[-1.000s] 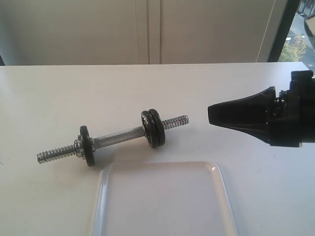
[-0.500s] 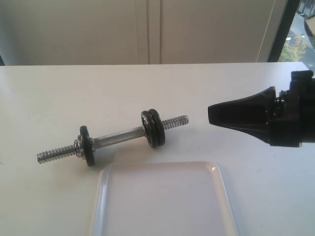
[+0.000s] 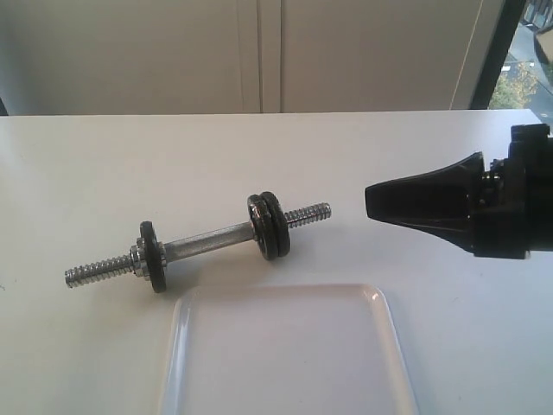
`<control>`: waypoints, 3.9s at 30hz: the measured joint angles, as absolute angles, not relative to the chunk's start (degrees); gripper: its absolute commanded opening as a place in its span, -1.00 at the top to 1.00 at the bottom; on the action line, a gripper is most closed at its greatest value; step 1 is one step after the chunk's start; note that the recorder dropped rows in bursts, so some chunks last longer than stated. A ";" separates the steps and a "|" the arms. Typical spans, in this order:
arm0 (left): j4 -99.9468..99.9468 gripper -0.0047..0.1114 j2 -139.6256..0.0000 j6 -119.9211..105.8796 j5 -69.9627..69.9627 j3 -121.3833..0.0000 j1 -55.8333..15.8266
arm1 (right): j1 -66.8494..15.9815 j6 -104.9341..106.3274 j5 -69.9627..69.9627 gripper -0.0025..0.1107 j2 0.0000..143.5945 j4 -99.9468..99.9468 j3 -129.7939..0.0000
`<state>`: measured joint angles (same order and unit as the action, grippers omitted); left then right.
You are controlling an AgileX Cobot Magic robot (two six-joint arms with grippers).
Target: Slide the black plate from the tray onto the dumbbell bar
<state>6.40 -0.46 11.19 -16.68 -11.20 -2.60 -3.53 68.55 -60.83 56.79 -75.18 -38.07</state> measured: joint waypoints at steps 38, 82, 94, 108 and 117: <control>2.72 0.92 -0.25 7.44 -11.47 -0.22 -2.60 | -3.53 68.45 -60.83 0.96 56.79 -75.18 -38.07; 2.72 0.92 -0.25 7.44 -11.57 -0.22 -2.60 | -8.68 60.45 -38.59 0.96 13.87 -74.62 -38.07; 2.72 0.92 -0.25 7.44 -11.57 -0.22 -2.60 | -8.88 57.79 -32.24 0.96 3.67 -74.74 -36.75; 2.95 0.92 -0.25 7.33 -11.57 -0.22 -2.60 | -10.98 56.58 -21.38 0.96 0.20 -74.74 -32.16; 2.95 0.92 -0.25 7.33 -11.57 -0.22 -2.60 | -10.98 49.72 -15.15 0.96 0.20 -73.94 -28.66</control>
<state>2.95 -0.25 7.33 -11.57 -0.22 -2.60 -10.98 49.72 -15.15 0.20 -73.94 -28.66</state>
